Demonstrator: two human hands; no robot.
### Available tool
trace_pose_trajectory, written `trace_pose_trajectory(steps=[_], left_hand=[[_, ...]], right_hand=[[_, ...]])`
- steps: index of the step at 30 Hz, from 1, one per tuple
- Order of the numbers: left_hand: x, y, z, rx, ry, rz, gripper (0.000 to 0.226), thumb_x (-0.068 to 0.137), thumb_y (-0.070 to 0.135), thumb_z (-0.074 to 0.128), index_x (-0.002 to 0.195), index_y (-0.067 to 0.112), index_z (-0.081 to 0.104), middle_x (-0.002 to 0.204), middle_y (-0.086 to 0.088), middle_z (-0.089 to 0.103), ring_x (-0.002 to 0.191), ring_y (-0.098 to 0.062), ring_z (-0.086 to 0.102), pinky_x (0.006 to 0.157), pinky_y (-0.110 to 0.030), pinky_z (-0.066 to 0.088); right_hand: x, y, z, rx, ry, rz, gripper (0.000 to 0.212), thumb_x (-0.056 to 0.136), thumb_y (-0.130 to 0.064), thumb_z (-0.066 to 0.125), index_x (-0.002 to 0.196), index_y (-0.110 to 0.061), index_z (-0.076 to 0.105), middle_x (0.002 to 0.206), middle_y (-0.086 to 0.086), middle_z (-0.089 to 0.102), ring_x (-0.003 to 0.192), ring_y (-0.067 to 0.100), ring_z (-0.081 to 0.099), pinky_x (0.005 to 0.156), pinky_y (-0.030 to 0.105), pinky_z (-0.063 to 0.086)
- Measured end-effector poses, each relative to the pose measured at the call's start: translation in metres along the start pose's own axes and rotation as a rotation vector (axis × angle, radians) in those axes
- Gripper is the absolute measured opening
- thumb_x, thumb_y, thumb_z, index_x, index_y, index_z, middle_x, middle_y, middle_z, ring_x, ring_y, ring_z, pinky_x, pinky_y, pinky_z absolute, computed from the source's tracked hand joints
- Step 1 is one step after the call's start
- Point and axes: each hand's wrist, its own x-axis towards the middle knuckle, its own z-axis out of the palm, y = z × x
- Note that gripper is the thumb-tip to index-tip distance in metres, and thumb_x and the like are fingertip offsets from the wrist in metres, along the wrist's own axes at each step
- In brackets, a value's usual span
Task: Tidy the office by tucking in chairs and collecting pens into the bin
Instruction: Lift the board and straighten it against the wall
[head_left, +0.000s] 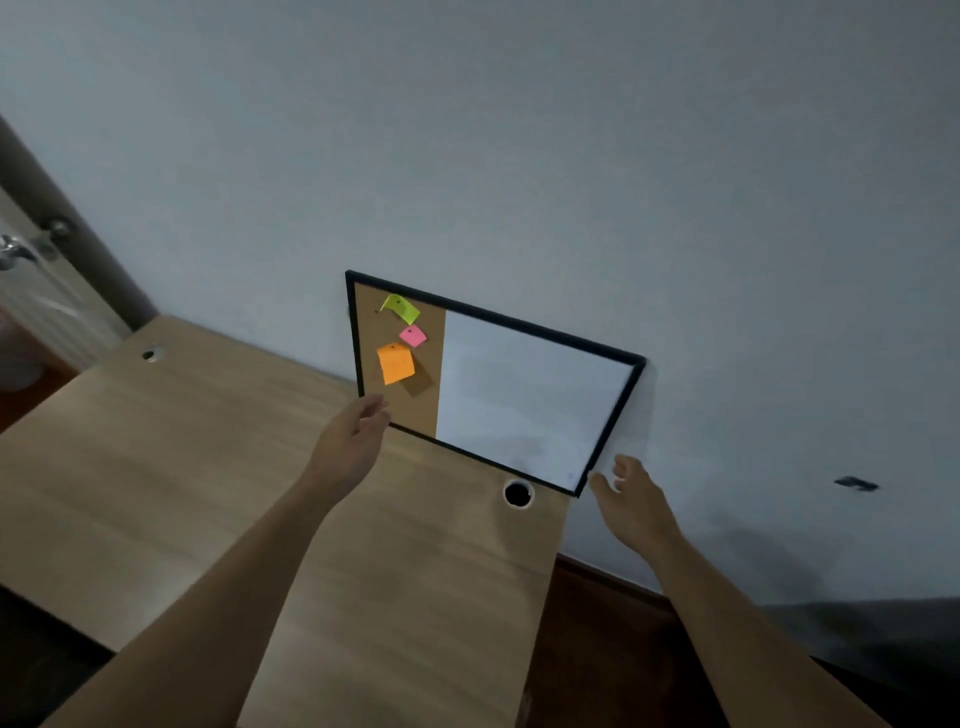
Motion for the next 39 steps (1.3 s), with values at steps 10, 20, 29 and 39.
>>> trace_pose_trajectory(steps=[10, 20, 29, 39], left_hand=[[0.137, -0.02, 0.045, 0.07, 0.105, -0.192, 0.055, 0.104, 0.029, 0.057, 0.154, 0.008, 0.046, 0.147, -0.009, 0.059, 0.138, -0.033, 0.056, 0.11, -0.044, 0.045], [0.224, -0.014, 0.056, -0.015, 0.314, -0.295, 0.091, 0.098, 0.041, 0.064, 0.165, -0.002, 0.019, 0.172, -0.022, 0.028, 0.16, -0.038, 0.027, 0.127, -0.052, 0.032], [0.23, -0.009, 0.058, -0.121, 0.271, -0.182, 0.049, 0.1, 0.011, 0.062, 0.148, 0.02, 0.056, 0.127, 0.003, 0.067, 0.118, -0.023, 0.064, 0.095, -0.038, 0.053], [0.151, -0.08, 0.024, 0.001, 0.145, 0.04, 0.022, 0.094, 0.039, 0.065, 0.112, 0.039, 0.077, 0.109, 0.007, 0.08, 0.112, -0.034, 0.073, 0.104, -0.062, 0.055]], right_hand=[[0.118, 0.021, 0.021, -0.009, -0.05, 0.125, 0.069, 0.106, -0.045, 0.055, 0.159, -0.007, 0.034, 0.157, 0.016, 0.05, 0.136, 0.034, 0.056, 0.109, 0.043, 0.048], [0.16, 0.039, 0.018, -0.019, -0.032, 0.096, 0.038, 0.107, -0.034, 0.056, 0.129, -0.004, 0.06, 0.101, 0.007, 0.071, 0.085, 0.021, 0.066, 0.069, 0.031, 0.046], [0.152, 0.062, 0.006, -0.065, 0.052, -0.032, 0.026, 0.108, -0.04, 0.051, 0.1, -0.016, 0.051, 0.081, -0.003, 0.06, 0.066, 0.011, 0.052, 0.055, 0.027, 0.041], [0.08, 0.111, -0.042, -0.109, 0.272, -0.054, 0.024, 0.106, -0.017, 0.06, 0.12, 0.003, 0.065, 0.072, 0.011, 0.064, 0.053, 0.022, 0.057, 0.047, 0.036, 0.047]])
